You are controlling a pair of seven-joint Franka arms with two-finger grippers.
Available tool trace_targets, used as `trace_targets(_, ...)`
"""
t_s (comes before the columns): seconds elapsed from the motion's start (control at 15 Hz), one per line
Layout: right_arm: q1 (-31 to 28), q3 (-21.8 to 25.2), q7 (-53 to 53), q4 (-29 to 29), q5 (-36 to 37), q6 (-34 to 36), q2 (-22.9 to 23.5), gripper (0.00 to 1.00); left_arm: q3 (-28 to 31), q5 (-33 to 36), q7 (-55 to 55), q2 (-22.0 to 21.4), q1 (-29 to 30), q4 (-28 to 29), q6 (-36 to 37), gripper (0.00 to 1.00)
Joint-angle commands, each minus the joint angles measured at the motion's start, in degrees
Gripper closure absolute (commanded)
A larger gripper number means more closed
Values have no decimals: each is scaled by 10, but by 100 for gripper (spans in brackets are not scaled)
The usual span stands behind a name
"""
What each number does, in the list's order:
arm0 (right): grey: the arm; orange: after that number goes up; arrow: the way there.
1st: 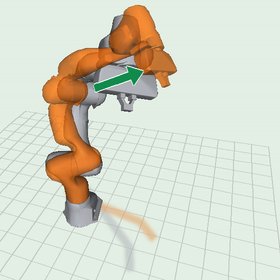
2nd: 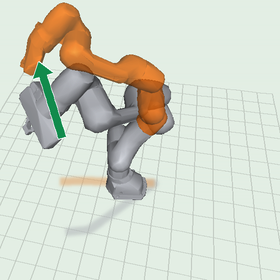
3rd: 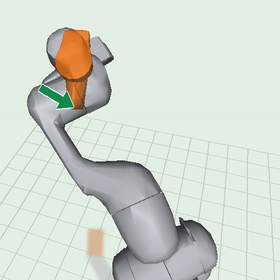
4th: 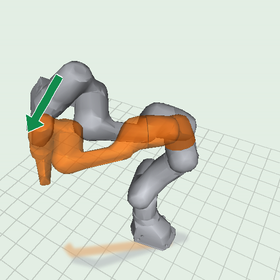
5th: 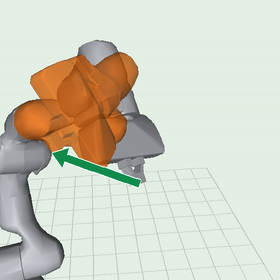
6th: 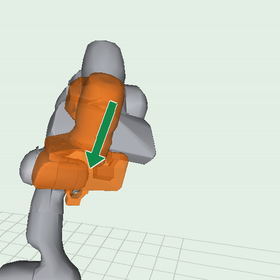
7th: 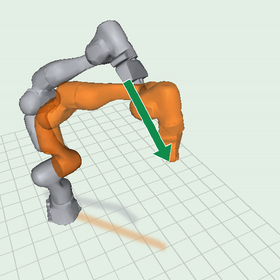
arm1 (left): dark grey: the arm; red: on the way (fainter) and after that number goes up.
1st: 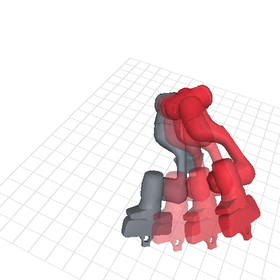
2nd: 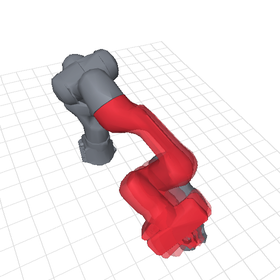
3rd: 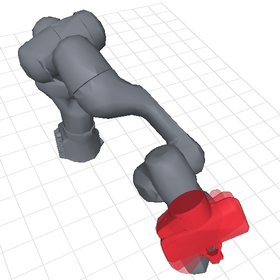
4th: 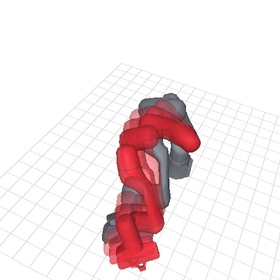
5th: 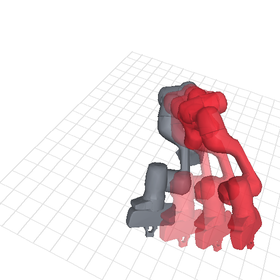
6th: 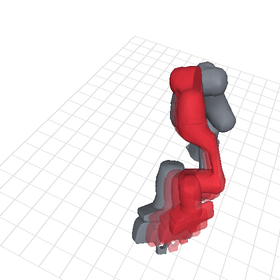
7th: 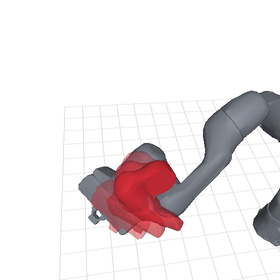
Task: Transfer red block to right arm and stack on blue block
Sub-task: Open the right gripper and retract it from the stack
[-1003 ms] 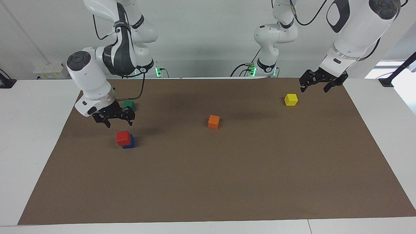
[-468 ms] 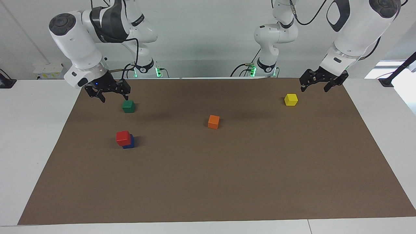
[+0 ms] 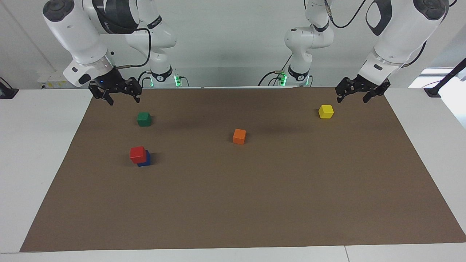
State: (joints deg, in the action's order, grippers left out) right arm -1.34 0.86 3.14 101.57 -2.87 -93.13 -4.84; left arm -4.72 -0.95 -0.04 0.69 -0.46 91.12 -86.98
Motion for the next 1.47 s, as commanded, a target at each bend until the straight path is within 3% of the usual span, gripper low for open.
trace_targets(0.0, -17, -3, -4, -48, -7, 25, 34, 1, 3, 11, 7, -10, -5, 11, -7, 0)
trace_targets(1.4, -22, -3, 1, -57, 44, 36, 36, 0, 2, 11, 7, -10, -11, 10, -10, 0)
